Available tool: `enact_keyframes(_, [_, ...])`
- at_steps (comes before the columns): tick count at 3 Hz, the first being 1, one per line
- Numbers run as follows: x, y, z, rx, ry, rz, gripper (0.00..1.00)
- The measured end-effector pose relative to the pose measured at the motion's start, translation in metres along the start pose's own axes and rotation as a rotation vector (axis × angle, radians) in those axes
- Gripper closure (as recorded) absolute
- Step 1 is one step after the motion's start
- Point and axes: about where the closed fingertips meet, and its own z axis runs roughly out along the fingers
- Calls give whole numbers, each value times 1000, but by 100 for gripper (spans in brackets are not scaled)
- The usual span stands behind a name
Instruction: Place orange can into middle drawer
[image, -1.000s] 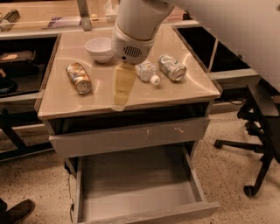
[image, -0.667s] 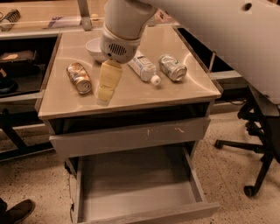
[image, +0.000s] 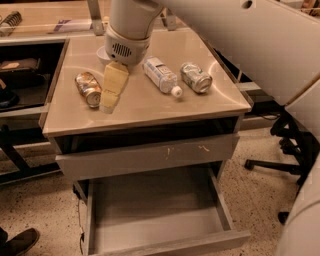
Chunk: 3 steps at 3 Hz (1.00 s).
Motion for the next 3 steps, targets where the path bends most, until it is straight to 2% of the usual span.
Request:
enact_keyframes(1, [-11,2,14,-25,-74,35,0])
enact_keyframes(2, [-36,-5,31,-64,-157,80,0])
enact_keyframes(3, [-49,-20,40,-83,-207,132,0])
